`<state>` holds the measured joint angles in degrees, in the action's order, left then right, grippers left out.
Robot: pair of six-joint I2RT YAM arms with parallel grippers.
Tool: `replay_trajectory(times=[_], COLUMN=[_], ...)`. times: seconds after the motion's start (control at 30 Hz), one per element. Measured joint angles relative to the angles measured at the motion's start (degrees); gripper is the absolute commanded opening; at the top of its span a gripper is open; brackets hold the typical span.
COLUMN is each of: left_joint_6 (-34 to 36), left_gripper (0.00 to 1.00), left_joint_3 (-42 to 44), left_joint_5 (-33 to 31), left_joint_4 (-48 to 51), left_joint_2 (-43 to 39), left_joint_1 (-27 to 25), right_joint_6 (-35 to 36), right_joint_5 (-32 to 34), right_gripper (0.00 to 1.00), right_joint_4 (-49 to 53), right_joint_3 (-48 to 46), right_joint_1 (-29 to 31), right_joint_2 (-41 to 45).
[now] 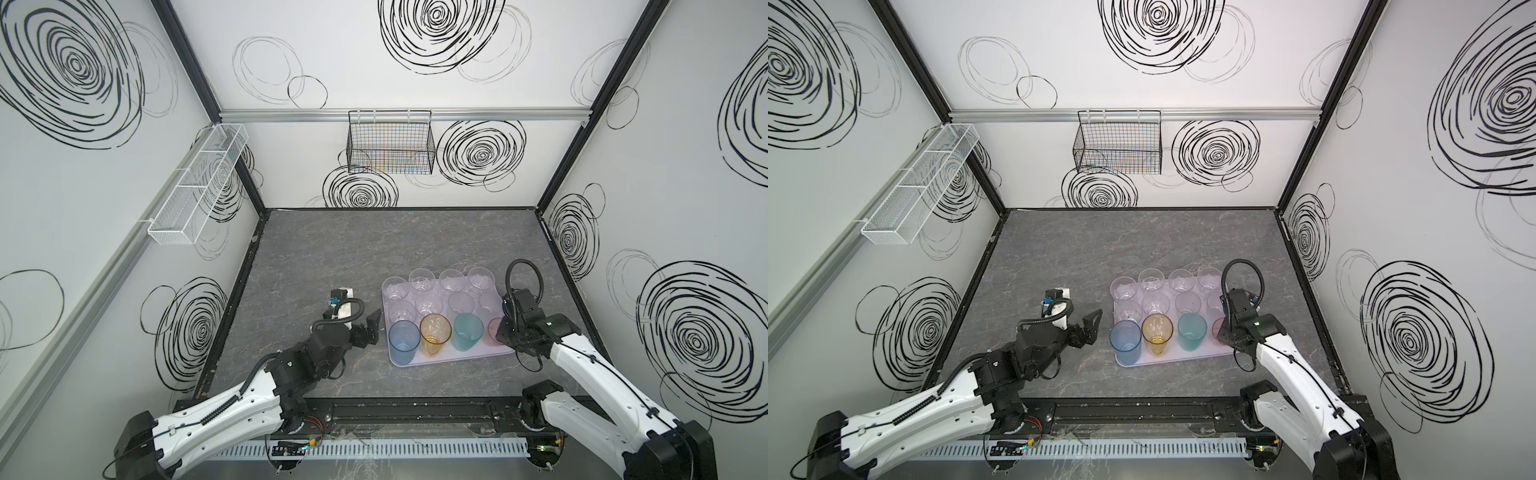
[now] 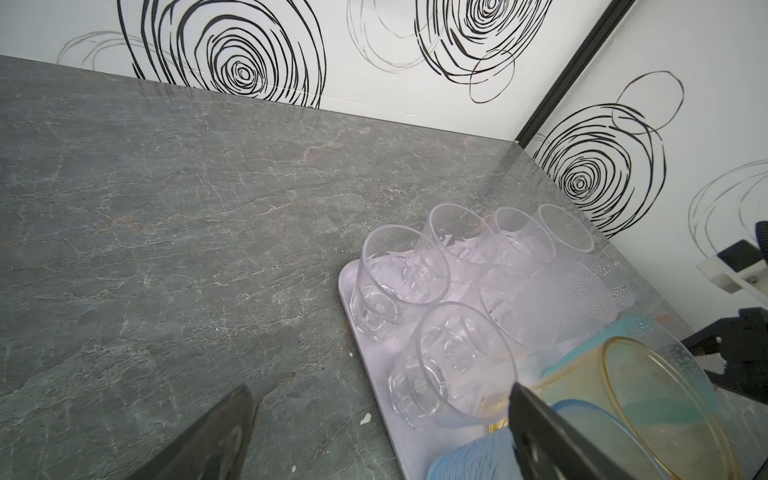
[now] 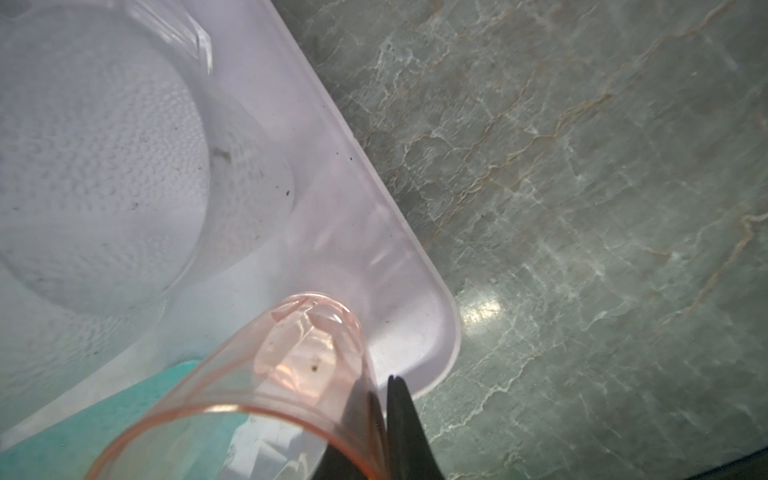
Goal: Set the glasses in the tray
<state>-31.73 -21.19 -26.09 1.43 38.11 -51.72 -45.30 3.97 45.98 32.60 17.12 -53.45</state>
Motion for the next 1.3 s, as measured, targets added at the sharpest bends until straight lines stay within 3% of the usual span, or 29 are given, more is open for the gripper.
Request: replay_trajectory(times=[0.3, 0.53, 0.7, 0.9, 1.0, 1.07, 1.2, 1.3], left_joint_6=[0.9, 1.2, 1.3, 1.4, 2.2, 3.7, 13.0, 20.9], left_gripper=[0.97, 0.97, 0.98, 0.99, 0.98, 0.96, 0.96, 0.96], left_joint_3=[1.2, 1.8, 1.8, -0.4, -2.8, -3.9, -1.5, 3.0], left_joint_5=[2.6, 3.8, 4.4, 3.9, 1.8, -0.8, -8.0, -14.4], left_joint_4=[-0.3, -1.4, -1.5, 2.0, 3.5, 3.5, -4.7, -15.0], left_joint_2=[-1.0, -0.5, 0.1, -1.3, -2.5, -2.7, -2.2, 0.7], left_joint_1=[3.9, 4.7, 5.2, 5.2, 4.9, 4.7, 5.0, 9.1], right_joint_6=[-1.2, -1.2, 1.2, 5.9, 10.8, 14.9, 25.2, 31.6], right_joint_5=[0.6, 1.3, 3.0, 10.8, 15.8, 18.3, 24.8, 30.1], right_gripper=[0.22, 0.41, 0.49, 0.6, 0.78, 0.77, 0.71, 0.72], right_joint_4=[-1.2, 0.4, 4.7, 6.6, -0.8, -9.2, -36.9, -57.5], right_joint_3=[0.0, 1.5, 9.2, 24.3, 25.7, 22.1, 2.4, -13.7], right_joint_1=[0.0, 0.0, -0.1, -0.3, -0.7, -0.9, -1.3, -2.6], right_joint_2=[-4.9, -5.2, -4.3, -1.9, 2.4, 5.7, 13.1, 13.4])
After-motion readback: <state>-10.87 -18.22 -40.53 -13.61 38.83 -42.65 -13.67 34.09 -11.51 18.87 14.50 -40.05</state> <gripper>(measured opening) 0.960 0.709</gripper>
